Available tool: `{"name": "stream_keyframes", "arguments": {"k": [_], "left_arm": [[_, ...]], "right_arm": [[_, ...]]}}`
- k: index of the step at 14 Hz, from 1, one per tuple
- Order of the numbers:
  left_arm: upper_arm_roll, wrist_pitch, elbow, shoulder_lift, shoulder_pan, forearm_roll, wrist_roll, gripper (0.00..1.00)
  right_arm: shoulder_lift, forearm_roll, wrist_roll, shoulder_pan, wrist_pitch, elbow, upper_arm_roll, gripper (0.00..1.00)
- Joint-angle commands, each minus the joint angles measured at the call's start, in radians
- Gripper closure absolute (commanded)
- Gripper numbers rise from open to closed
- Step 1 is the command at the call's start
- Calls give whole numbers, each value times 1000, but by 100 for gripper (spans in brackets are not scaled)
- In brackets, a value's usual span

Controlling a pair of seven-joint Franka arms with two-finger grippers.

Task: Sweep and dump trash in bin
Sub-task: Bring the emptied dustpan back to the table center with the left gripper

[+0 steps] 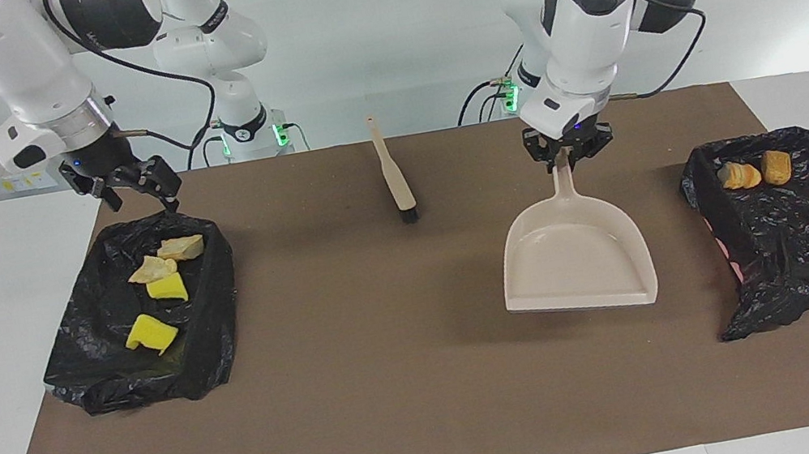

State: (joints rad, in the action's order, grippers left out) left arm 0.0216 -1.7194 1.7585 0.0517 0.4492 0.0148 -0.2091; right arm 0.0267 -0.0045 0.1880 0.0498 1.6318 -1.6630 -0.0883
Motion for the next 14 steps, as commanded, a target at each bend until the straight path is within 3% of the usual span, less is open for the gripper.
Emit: {"name": "stream_keyframes", "arguments": {"k": [1,6,10,13,14], "left_arm": [[20,-51,-14,55,97,-22,-87,100],[20,-219,-11,186,222,-24,-208,100],[20,-386,-10,252,270,-50,-337,100],[21,-410,-65,390,333,-52,-361,100],[20,-449,-67,398,333,-49,-368,100]], "right_arm": [[-21,-15,-32,51,19,22,-33,0],[-31,83,-33,38,51,49,-47,0],[-2,63,-35,45,39,49,-51,0],[13,60,-38,59,10,43,-39,0],[16,60,-41,59,7,43,-38,0]]}}
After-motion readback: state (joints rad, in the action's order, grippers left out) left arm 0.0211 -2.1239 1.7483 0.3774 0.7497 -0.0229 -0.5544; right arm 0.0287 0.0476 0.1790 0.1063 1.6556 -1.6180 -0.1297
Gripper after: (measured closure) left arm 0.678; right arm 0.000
